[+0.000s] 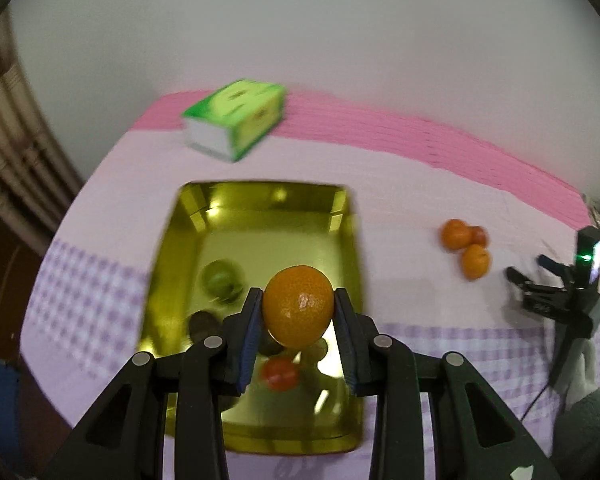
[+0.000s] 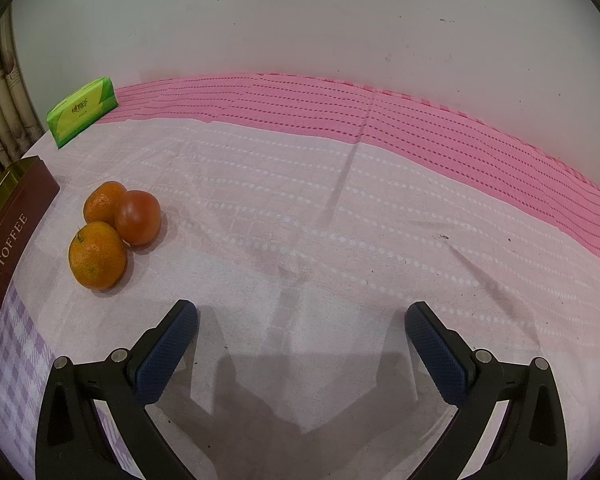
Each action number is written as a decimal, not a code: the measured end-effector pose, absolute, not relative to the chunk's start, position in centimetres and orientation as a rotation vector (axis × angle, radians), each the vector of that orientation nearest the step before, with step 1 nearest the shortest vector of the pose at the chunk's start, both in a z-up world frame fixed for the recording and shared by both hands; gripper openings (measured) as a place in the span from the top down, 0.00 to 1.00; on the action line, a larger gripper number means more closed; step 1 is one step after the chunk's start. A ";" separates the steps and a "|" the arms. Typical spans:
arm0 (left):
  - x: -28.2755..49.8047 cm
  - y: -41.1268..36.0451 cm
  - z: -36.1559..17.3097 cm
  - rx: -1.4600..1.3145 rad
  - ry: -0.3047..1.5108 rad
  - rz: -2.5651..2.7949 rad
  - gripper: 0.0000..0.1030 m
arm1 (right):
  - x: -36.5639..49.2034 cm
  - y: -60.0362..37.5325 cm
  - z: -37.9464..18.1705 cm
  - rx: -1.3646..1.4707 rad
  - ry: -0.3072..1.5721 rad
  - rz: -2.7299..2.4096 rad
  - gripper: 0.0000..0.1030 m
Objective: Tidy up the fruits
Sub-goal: 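Carry the orange into the gold tin tray and release with the left gripper, then move the right gripper to the orange beside the red tomato, then grasp the orange with the right gripper, then carry the orange into the gold tin tray and release with the right gripper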
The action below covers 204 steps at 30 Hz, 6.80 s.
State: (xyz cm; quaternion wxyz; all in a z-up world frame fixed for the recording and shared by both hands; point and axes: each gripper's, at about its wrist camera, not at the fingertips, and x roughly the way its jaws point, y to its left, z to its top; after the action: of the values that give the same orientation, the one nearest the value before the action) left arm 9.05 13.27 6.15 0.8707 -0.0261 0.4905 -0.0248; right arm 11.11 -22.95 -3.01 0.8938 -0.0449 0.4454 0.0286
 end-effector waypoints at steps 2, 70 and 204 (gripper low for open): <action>8.6 15.2 5.3 -0.080 1.052 -0.022 0.70 | 11.1 -23.0 -3.0 -0.093 0.924 0.059 0.00; 5.6 15.5 -0.1 -0.092 1.135 -0.042 0.53 | 10.8 -22.7 -2.9 -0.044 0.964 -0.030 0.00; 4.0 28.1 1.7 -0.294 1.032 0.292 0.11 | 6.2 8.6 1.2 -0.203 0.937 0.586 0.52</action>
State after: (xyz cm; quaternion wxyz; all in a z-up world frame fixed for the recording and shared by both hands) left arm 4.01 28.10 1.73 0.8494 -0.1395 0.4899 0.1385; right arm 6.17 8.60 1.23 0.8462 -0.0965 0.4444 0.2778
